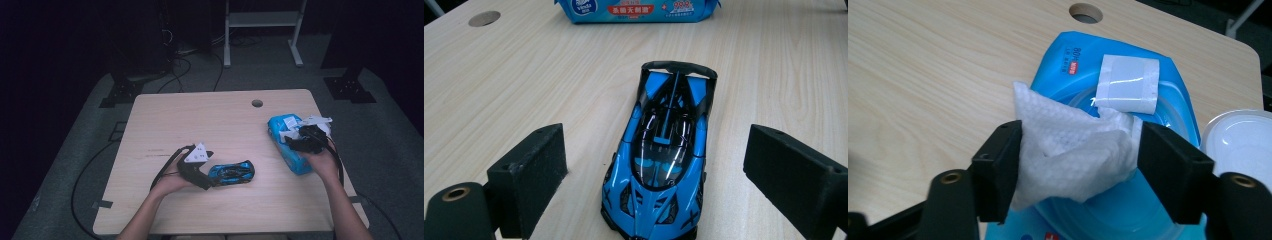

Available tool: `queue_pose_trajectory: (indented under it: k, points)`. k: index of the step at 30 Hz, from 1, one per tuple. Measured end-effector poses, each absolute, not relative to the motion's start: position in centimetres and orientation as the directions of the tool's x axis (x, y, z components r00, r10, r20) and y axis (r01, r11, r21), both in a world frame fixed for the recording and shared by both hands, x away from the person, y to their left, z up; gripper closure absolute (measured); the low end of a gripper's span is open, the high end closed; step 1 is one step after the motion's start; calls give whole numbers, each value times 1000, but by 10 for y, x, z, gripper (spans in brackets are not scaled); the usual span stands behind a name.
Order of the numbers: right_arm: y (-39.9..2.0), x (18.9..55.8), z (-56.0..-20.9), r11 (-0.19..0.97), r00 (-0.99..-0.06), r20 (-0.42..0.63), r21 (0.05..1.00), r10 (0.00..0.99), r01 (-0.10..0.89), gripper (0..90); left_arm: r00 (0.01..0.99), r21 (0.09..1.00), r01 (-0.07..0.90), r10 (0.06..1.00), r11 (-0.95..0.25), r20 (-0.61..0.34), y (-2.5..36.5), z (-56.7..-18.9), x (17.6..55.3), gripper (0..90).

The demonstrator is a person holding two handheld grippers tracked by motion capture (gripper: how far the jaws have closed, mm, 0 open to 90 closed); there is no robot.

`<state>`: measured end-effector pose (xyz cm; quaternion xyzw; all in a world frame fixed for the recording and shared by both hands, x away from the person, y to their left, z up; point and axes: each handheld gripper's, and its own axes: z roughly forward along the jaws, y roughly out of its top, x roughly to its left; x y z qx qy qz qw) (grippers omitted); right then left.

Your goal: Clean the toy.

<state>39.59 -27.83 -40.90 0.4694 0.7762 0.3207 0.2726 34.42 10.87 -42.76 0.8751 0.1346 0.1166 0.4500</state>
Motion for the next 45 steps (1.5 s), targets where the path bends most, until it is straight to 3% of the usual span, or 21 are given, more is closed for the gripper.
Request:
queue_pose_trajectory:
  k: [5,8,10,21,30,39,45]
  points:
    - [-277,404,-413,354,-364,-151,722,919,594,681,931,833,123,354,-539,92,113,-431,341,93]
    - [-279,405,-415,336,-369,-119,720,922,607,806,927,841,128,365,-525,86,118,-434,340,93]
    - [-278,405,-414,339,-365,-125,716,922,610,843,925,838,133,370,-529,86,120,-437,340,94]
    - [-292,381,-386,257,-381,-33,793,924,553,867,919,809,108,368,-578,140,121,-441,330,94]
    - [-285,352,-353,318,-455,-87,828,886,461,868,918,788,123,371,-603,140,116,-449,330,79]
    - [-240,310,-316,345,-632,-67,880,772,327,867,910,794,132,391,-594,141,120,-449,333,79]
    - [-199,286,-324,403,-754,-43,864,655,301,866,913,790,121,380,-600,150,118,-449,331,79]
